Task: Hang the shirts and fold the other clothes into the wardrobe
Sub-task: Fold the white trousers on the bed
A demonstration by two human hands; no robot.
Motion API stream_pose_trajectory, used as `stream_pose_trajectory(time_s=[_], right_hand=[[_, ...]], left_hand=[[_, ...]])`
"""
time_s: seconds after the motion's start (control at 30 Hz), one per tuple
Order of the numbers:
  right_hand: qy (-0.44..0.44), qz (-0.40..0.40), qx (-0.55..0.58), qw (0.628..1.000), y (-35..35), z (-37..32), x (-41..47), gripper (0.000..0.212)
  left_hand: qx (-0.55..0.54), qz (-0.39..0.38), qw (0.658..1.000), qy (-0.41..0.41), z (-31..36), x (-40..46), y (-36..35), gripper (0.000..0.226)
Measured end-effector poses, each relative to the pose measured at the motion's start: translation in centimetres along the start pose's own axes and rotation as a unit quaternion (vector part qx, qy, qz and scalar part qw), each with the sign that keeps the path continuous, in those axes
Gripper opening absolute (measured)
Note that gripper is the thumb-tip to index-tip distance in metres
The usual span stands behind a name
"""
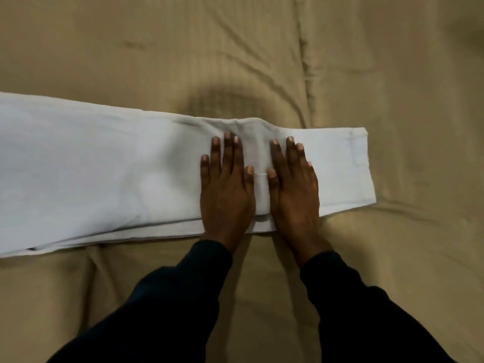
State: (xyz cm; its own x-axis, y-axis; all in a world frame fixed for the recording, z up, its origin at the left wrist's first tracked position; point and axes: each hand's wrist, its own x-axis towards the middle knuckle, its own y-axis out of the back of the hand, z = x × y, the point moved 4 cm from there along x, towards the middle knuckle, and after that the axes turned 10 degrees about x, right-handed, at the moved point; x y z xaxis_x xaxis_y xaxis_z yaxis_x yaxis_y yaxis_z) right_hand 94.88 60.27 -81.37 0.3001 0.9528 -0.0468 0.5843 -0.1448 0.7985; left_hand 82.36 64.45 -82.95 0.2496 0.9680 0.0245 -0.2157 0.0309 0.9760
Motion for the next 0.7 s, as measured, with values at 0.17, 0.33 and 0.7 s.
stream_pose_trajectory(time_s=[0.17, 0.33, 0.7], right_hand=[[-0.024, 0.102, 0.037, 0.994, 2.9, 4.2, -0.8, 0.042], [-0.185, 0.239, -0.074, 0.95, 6.5, 6.1, -0.1, 0.043], [-0.297, 0.268, -0.069, 0.914, 7.7, 7.6, -0.2, 0.047]], left_hand=[[0.019, 0.035, 0.999, -0.004, 1.1, -0.3, -1.0, 0.055], [0.019, 0.064, 0.998, -0.005, 1.0, -0.2, -1.4, 0.054], [0.072, 0.072, 0.995, 0.002, 0.8, -0.3, -2.2, 0.058]])
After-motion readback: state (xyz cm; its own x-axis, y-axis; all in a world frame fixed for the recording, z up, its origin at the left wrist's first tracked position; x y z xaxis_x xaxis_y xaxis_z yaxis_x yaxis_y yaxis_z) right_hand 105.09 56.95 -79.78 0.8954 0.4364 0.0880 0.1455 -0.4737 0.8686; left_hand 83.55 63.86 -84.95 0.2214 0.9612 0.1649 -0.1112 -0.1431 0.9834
